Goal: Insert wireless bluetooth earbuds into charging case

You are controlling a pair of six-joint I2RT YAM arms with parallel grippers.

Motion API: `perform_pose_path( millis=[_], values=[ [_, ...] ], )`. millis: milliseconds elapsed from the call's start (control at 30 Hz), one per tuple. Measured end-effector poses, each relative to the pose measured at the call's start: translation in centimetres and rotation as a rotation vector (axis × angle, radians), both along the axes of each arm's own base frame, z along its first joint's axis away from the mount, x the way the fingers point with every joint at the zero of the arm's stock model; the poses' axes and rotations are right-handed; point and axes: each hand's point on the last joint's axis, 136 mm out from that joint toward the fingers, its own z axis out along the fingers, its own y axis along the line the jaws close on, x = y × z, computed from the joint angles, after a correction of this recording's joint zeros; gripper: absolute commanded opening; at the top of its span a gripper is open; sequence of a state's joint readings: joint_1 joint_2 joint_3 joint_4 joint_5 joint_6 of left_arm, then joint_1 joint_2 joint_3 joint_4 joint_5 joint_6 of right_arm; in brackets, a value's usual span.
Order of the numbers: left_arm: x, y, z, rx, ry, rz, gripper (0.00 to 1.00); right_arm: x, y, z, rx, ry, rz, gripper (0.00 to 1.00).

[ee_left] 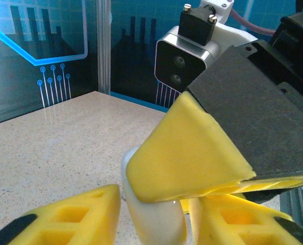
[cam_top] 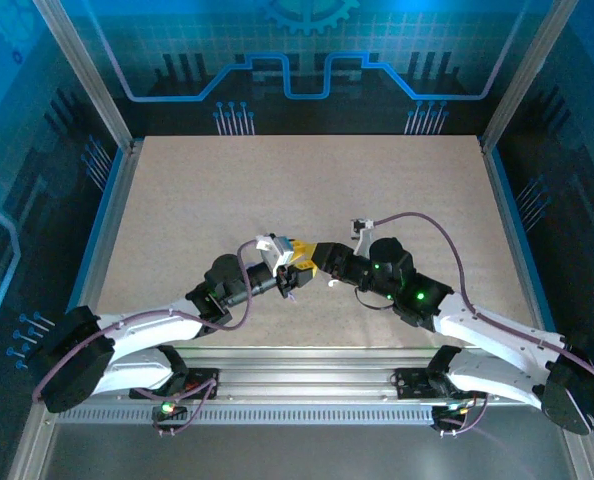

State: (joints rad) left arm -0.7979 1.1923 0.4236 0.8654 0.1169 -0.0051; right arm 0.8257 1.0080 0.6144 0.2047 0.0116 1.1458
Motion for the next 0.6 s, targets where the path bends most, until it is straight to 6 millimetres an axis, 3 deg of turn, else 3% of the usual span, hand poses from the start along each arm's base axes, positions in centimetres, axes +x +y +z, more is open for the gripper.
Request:
perform_pose_path(
  millis=[200,400,500,600],
  values=[
    [-0.1,0.0,-0.1,0.001,0.009,-0.003,0.29,0.0,0.0,0.0,0.000,-0.001,0.000,0.47],
    [-0.3,0.2,0.2,0.001,0.012,-0.003,0.27,-0.2,-0.1,0.2,-0.048,-0.068,0.026,0.76],
    [-0.6,0.5,0.9,-0.006,0.005,-0.005,0.27,-0.6,-1.2,1.8,-0.083,-0.181,0.045,0.79],
    [-1.1,0.6,1.7,-0.012,-0.002,-0.019,0.27,-0.4,-3.1,4.2,-0.098,-0.318,0.056,0.75]
  ],
)
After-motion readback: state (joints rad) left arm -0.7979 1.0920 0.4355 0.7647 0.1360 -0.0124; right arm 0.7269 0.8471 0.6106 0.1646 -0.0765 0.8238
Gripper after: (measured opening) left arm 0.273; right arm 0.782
